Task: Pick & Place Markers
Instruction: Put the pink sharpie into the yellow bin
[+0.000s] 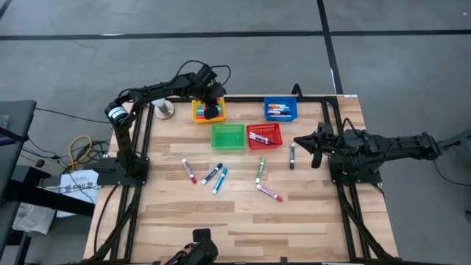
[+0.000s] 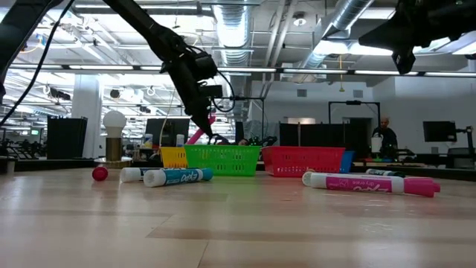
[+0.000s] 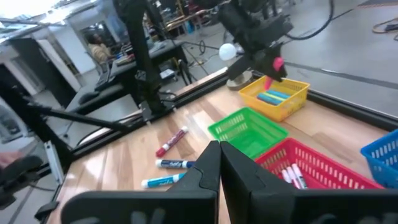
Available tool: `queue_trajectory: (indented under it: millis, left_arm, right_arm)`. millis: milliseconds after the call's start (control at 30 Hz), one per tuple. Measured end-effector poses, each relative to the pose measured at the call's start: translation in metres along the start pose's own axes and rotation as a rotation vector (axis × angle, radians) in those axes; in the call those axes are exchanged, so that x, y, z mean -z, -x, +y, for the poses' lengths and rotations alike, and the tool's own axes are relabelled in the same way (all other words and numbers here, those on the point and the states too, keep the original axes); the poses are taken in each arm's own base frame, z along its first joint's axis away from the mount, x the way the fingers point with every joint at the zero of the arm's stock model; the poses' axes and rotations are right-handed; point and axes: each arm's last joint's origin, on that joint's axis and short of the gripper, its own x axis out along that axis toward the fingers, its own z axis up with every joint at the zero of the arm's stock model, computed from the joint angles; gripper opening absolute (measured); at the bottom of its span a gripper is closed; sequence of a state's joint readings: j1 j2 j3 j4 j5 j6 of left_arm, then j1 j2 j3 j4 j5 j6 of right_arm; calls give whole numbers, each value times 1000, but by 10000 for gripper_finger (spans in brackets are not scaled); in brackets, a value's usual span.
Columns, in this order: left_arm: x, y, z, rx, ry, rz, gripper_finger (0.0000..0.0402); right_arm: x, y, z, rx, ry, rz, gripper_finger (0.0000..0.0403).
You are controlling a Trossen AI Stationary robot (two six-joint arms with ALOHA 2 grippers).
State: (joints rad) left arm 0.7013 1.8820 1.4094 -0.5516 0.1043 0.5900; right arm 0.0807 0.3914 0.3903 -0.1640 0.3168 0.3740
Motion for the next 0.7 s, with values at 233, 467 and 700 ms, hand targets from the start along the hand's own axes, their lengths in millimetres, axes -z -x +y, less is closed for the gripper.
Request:
queue_trajectory:
  millis: [233, 467, 700]
  left_arm:
    - [9, -4, -5, 35, -9, 54, 56]
    - [14, -6, -5, 35, -16, 63, 56]
    - [15, -6, -2, 29, -41, 58, 56]
  right_arm:
    - [-2, -1, -4, 34, -9, -12, 0]
    - [-2, -1, -5, 40, -10, -14, 0]
    - [-2, -1, -5, 39, -26, -14, 0]
